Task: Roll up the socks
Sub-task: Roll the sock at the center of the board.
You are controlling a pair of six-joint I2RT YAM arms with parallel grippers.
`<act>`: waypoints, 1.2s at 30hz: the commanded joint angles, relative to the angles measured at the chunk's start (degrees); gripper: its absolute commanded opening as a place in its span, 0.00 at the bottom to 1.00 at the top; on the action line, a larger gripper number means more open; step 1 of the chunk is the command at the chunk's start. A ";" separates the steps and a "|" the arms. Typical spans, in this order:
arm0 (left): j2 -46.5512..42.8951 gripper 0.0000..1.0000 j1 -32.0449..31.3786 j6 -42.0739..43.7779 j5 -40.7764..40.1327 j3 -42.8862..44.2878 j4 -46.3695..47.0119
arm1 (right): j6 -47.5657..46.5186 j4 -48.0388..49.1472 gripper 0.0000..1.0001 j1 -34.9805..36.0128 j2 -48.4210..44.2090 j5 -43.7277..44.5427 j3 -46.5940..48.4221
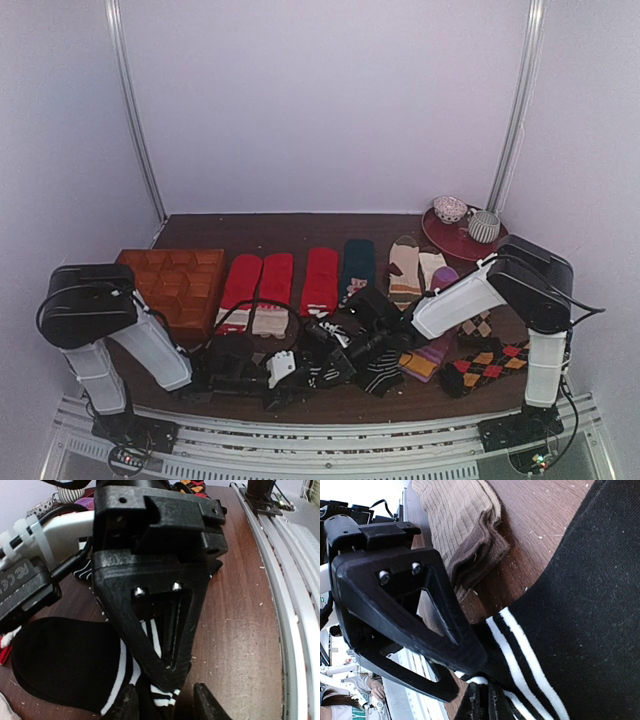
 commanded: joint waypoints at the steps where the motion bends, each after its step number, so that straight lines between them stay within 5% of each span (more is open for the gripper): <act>1: 1.97 0.34 -0.29 0.56 -1.99 1.60 1.68 | -0.20 -9.88 0.02 -0.24 3.69 3.36 -3.31; 6: 3.07 0.15 -0.31 -0.48 -2.65 1.53 1.28 | -0.48 -10.08 0.02 -0.21 3.60 3.17 -3.45; 11: 3.04 0.33 -0.29 -1.68 -3.54 0.01 2.17 | -0.73 -10.08 0.02 -0.25 3.61 3.01 -3.70; 17: 3.55 0.36 -0.29 -2.02 -2.97 -0.09 2.20 | -0.41 -9.72 0.03 -0.28 3.65 3.01 -3.88; 20: 3.97 0.23 -0.29 -2.03 -2.64 0.26 2.14 | -0.24 -9.61 0.03 -0.33 3.49 3.01 -3.88; 28: 4.39 0.08 -0.29 -2.15 -2.68 0.20 1.29 | 0.24 -9.28 0.05 -0.34 3.25 2.68 -3.68; 30: 4.36 0.00 -0.29 -2.40 -3.02 0.05 1.08 | 0.02 -9.07 0.10 -0.27 3.05 2.22 -3.62; 36: 3.11 0.00 -0.29 -6.02 -2.87 -0.27 -1.34 | -3.72 -6.82 0.33 -0.31 -4.49 3.29 -4.56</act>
